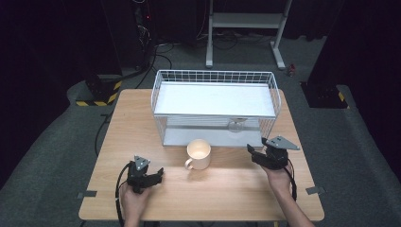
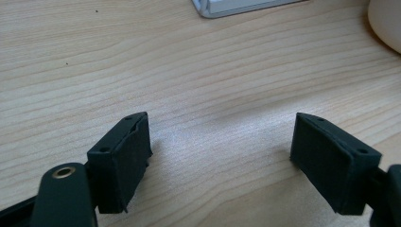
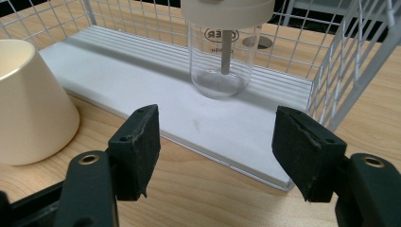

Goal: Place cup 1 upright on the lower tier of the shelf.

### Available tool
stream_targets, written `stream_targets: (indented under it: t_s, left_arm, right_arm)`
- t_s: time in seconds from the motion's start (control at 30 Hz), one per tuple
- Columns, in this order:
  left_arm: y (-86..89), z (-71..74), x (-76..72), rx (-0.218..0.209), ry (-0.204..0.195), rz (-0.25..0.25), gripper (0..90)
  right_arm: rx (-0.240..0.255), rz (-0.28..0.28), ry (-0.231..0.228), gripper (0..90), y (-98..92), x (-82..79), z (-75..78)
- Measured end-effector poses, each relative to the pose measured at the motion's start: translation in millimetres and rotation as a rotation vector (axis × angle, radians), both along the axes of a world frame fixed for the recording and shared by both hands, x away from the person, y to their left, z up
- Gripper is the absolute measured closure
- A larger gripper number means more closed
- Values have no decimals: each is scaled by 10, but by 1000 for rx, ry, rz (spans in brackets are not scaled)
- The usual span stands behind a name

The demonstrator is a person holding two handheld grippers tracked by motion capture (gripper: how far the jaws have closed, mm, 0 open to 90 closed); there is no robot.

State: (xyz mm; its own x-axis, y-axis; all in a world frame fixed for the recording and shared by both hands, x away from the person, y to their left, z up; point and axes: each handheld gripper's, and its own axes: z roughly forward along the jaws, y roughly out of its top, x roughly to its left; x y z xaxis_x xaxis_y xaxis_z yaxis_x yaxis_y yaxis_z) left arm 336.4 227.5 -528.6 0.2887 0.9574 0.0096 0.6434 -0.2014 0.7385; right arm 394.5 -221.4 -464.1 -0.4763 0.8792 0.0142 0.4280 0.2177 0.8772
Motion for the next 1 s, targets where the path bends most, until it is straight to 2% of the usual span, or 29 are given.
stream_targets:
  t_s: [0.47,0.7,1.0]
  left_arm:
    - [-1,0,0,-1,0,1,210]
    - [-1,0,0,0,0,0,208]
    - [-2,1,8,1,2,0,204]
  right_arm:
    - [-3,-13,-7,332,-181,-189,-48]
    - [6,-45,5,332,-317,-293,-158]
    - [-12,-63,38,331,-356,-351,-303]
